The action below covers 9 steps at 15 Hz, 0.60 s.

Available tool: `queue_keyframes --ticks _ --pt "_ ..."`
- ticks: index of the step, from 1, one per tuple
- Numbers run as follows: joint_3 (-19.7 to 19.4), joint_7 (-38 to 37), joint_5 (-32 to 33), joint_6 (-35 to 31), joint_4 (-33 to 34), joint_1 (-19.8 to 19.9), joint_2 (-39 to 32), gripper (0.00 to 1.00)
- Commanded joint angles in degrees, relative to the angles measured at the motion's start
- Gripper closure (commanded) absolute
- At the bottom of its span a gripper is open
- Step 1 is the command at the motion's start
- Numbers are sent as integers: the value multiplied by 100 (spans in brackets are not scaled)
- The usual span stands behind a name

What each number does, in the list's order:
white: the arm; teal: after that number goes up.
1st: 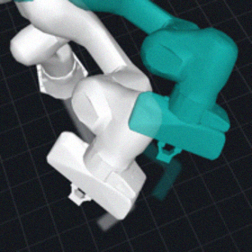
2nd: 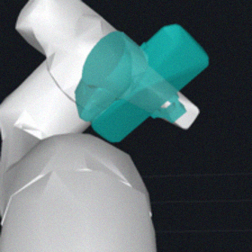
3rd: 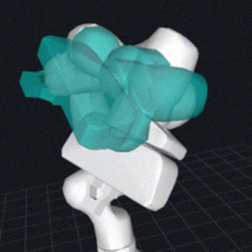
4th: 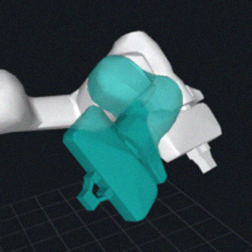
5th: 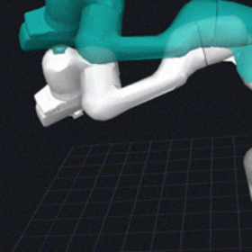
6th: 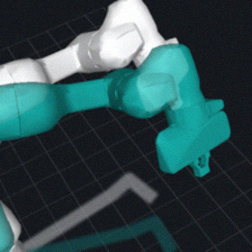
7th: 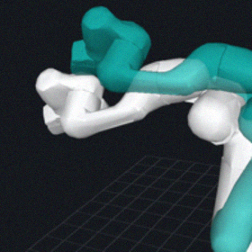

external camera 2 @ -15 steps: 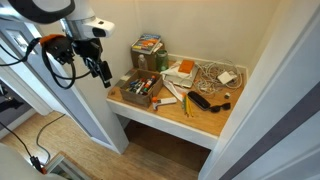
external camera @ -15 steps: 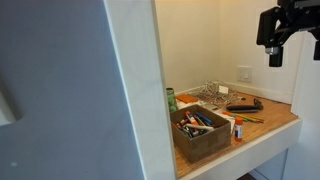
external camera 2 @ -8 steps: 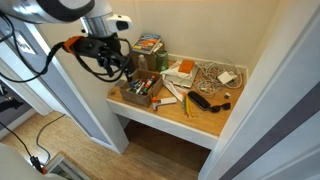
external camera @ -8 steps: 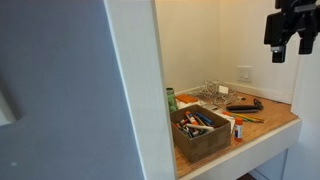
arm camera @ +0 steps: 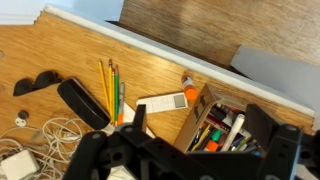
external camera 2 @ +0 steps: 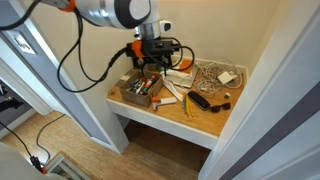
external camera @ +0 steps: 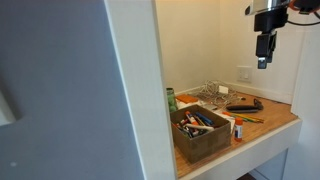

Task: Put the black and grey object inside the box

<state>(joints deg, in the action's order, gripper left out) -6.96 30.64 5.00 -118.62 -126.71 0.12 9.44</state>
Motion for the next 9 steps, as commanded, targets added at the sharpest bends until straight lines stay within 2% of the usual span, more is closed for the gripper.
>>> queue_keyframes --ticks 1,6,7,8,9 --pt "-207 1412 -47 -16 1033 200 -1111 0" --pt "-171 2765 -297 -288 1892 789 -2197 0" --pt "-137 2902 -436 -254 2028 901 -2372 0" --pt "-102 2494 -148 -301 1592 824 -1954 0" --pt "-95 2642 -223 -301 1720 907 -2125 0"
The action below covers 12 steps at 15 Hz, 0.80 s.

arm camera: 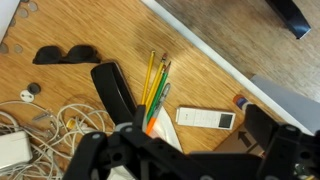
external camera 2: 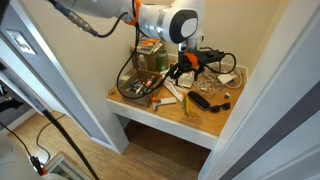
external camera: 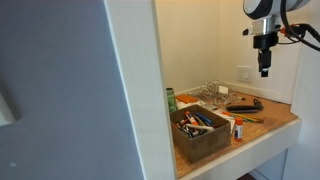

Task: Put the black and grey object inside the box

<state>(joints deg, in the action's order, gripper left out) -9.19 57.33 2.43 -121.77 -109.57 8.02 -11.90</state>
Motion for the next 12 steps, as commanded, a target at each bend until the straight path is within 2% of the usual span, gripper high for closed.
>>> queue_keyframes --ticks 1,8,12 --pt "132 47 2 13 99 166 -114 0" --pt "171 81 -23 14 234 180 -222 0" --pt "261 215 -259 -197 628 291 -845 0"
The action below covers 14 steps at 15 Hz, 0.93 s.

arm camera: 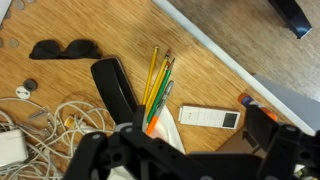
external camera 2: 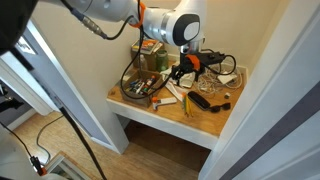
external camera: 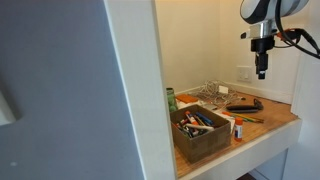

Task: Put the black and grey object inside the box

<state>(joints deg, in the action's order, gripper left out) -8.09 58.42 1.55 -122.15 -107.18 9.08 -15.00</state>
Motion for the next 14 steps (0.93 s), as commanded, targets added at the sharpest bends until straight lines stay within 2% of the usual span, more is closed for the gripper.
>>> queue_keyframes --ticks 1,8,14 --pt "193 185 -250 -178 509 241 -727 0" --pt "528 227 -365 -786 1558 684 -2240 0" --pt "815 328 -338 -579 2631 971 -3154 0"
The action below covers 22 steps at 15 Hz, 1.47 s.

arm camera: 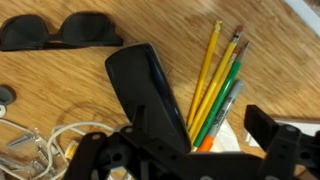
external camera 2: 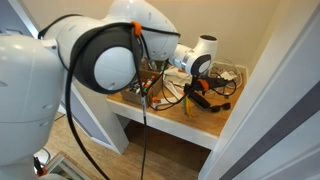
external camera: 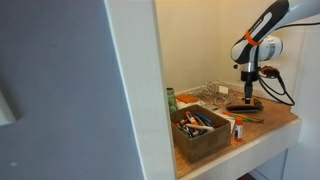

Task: Put the black and grey object inside the box

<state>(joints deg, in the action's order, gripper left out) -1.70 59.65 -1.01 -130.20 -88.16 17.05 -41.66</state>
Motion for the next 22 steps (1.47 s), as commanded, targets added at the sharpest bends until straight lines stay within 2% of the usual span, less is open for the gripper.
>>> queue_keyframes --ticks 1,8,13,14,15,17,19,20,22 --pt "175 198 -28 243 896 169 -629 0" --pt "204 489 72 269 1694 202 -1367 0" --pt "270 992 78 410 2138 288 -1778 0" --pt "274 1084 76 427 2227 300 -1855 4" --pt "260 1152 84 465 2304 297 -1916 28" --pt "248 1245 78 517 2412 297 -1989 31" --pt "232 1253 67 730 2441 279 -1925 47" --pt "215 1219 69 841 2428 258 -1858 51" --pt "231 1252 62 980 2338 243 -1669 51"
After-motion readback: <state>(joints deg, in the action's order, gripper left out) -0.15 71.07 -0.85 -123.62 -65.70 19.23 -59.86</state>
